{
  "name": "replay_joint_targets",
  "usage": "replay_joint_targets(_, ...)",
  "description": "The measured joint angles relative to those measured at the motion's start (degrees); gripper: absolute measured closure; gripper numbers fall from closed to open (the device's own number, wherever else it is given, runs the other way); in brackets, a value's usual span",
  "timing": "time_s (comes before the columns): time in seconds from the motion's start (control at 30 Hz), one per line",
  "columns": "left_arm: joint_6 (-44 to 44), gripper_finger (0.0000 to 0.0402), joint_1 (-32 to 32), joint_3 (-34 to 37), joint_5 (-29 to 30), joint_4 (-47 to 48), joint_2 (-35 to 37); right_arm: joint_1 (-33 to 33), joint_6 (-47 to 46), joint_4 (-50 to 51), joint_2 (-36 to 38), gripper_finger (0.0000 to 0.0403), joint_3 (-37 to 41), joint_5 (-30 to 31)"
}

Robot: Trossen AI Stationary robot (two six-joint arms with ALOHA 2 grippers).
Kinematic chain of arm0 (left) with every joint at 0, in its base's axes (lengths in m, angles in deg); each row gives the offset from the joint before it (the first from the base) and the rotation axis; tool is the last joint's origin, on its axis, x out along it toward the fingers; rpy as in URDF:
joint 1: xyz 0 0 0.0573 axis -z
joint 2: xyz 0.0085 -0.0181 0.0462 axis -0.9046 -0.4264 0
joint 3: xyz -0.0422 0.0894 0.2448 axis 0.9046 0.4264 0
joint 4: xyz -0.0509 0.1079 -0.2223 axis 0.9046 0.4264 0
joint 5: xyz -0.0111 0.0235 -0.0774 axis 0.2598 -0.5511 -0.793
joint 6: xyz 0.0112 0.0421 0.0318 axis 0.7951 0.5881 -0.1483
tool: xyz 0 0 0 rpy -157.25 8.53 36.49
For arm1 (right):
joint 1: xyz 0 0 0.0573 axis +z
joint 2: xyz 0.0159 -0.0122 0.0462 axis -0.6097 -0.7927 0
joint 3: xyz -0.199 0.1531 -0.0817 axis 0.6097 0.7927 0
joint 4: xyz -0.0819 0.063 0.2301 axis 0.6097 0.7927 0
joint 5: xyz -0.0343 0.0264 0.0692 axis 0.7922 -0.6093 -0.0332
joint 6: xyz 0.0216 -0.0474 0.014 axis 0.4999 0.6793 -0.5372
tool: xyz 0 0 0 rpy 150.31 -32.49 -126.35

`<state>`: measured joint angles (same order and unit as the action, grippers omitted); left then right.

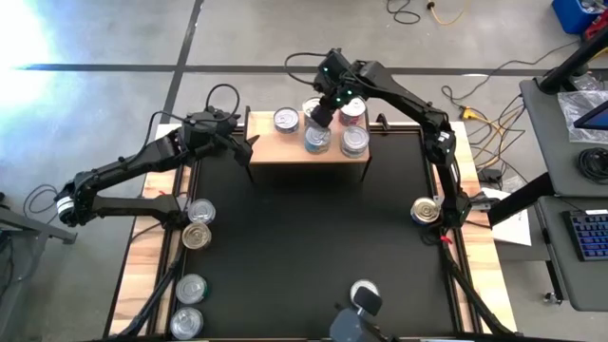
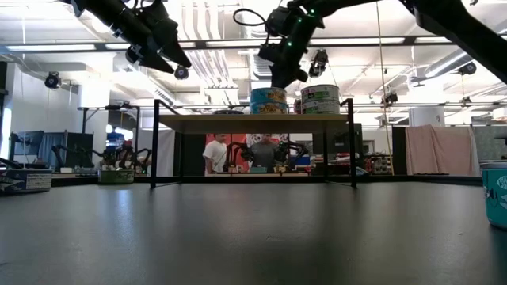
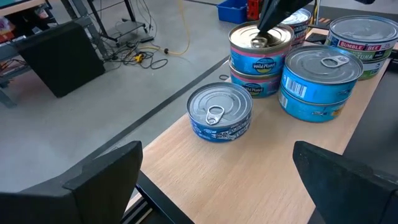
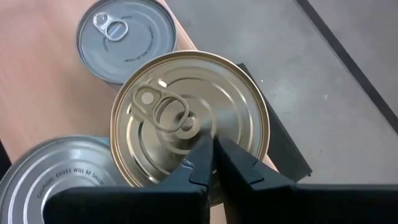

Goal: Stack canned seafood by type on shelf
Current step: Adjust the tuna cans on the shelf

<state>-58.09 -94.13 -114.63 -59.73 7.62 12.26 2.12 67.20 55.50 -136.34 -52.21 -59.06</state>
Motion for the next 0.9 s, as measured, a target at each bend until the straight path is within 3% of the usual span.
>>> replay_joint_targets(0.23, -0.4, 0.0002, 0.0, 0.0, 0.0, 0.0, 0.0, 0.0, 0.5, 4.1, 0.4, 0.0390, -0.1, 0.2)
replay_joint_targets(0.73, -0.4, 0.0002, 0.0, 0.0, 0.0, 0.0, 0.0, 0.6, -2.2, 3.4, 4.4, 0.0390, 0.1, 3.0)
replay_joint_targets(0.9, -0.4, 0.0002, 0.0, 0.0, 1.7, 0.0, 0.0, 4.5, -2.9, 3.3, 5.5, 0.0390, 0.1, -4.4)
